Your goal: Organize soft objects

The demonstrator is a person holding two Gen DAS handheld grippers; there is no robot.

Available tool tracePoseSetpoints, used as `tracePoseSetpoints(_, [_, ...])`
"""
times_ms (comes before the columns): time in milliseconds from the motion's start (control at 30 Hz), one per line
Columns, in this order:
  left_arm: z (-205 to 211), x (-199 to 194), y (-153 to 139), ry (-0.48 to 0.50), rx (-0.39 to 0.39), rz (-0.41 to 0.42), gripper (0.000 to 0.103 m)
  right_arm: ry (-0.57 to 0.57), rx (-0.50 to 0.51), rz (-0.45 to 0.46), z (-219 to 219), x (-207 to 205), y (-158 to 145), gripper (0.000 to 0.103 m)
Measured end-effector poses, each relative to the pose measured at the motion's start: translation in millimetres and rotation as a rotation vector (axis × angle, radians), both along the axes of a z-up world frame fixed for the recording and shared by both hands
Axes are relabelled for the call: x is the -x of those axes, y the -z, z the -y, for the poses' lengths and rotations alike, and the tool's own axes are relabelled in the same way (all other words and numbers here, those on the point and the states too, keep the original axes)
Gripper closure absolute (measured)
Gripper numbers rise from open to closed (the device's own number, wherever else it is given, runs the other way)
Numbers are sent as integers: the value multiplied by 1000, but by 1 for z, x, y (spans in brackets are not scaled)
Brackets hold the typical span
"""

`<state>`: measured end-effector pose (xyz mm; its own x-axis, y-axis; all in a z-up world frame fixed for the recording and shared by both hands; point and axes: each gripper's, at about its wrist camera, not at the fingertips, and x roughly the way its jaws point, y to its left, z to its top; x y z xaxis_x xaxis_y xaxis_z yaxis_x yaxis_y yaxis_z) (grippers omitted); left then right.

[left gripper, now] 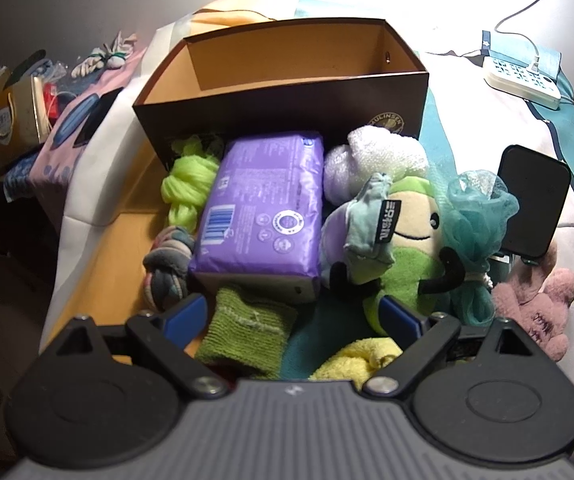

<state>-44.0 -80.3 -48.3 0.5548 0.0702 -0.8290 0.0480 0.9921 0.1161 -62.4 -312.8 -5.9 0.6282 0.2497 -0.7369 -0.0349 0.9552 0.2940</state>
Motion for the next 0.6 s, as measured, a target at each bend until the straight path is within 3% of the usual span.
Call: tracePoseSetpoints(600, [-1,-10,11,17,-34,-34,10,16,-18,-22,-4,1,10,54])
